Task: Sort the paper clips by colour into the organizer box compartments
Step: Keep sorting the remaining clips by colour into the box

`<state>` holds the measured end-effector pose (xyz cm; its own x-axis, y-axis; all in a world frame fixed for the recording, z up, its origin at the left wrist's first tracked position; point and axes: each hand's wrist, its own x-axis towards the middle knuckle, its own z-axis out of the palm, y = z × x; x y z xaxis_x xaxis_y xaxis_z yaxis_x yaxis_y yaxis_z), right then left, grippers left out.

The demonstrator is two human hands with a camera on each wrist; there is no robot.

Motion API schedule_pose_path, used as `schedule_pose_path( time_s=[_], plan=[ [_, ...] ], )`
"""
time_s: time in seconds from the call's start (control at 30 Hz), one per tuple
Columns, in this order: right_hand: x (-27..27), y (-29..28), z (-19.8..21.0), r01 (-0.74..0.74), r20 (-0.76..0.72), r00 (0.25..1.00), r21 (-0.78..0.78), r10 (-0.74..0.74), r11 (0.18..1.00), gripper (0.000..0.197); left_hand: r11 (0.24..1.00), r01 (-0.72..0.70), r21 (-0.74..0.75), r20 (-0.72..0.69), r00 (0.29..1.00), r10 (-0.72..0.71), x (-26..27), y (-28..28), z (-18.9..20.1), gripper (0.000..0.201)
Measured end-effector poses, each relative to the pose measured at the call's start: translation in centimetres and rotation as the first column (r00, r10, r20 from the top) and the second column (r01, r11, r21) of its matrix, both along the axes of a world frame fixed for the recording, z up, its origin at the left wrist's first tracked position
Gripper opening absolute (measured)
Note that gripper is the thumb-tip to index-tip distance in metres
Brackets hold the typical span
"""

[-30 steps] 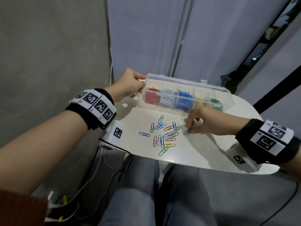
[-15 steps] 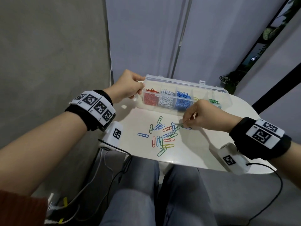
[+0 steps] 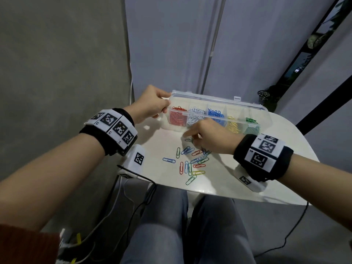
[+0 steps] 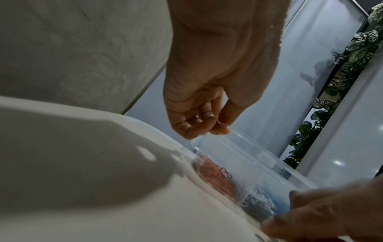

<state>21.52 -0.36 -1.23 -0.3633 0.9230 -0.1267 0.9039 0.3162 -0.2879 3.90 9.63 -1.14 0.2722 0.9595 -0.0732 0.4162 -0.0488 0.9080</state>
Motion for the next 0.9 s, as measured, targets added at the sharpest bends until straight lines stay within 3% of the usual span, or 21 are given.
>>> schedule_pose_path(
  time_s=[0.13,0.4,0.57,0.73,0.9],
  plan=[
    [0.0,0.3,-0.2,0.059,0.013,0.998,-0.014,-0.059,0.998,0.018,1.0,-0.001,-0.001,0.007,1.0,0.001,-0.1,0.1,0.1,0.036],
    [-0.6,-0.7,-0.2,0.077,0.069,0.994,0.052,-0.081,0.996,0.01,1.0,-0.002,0.004,0.012,1.0,0.002,-0.1,0.0,0.0,0.036],
    [1.3,-1.4,1.9,0.164,-0.115,0.982,0.107,-0.152,0.981,0.013,1.0,-0.005,-0.003,0.021,1.0,0.005,-0.1,0.0,0.0,0.034],
    [6.4,-1.5,5.0,0.466,-0.435,0.82,0.127,-0.373,0.875,0.004,1.0,-0.008,-0.003,0.031,0.999,0.009,0.0,0.0,-0.1,0.033],
    [11.8,-1.2,5.5,0.674,-0.517,0.673,0.135,-0.529,0.726,0.005,1.0,-0.013,-0.01,0.033,0.999,0.013,0.0,0.0,0.0,0.033]
  ],
)
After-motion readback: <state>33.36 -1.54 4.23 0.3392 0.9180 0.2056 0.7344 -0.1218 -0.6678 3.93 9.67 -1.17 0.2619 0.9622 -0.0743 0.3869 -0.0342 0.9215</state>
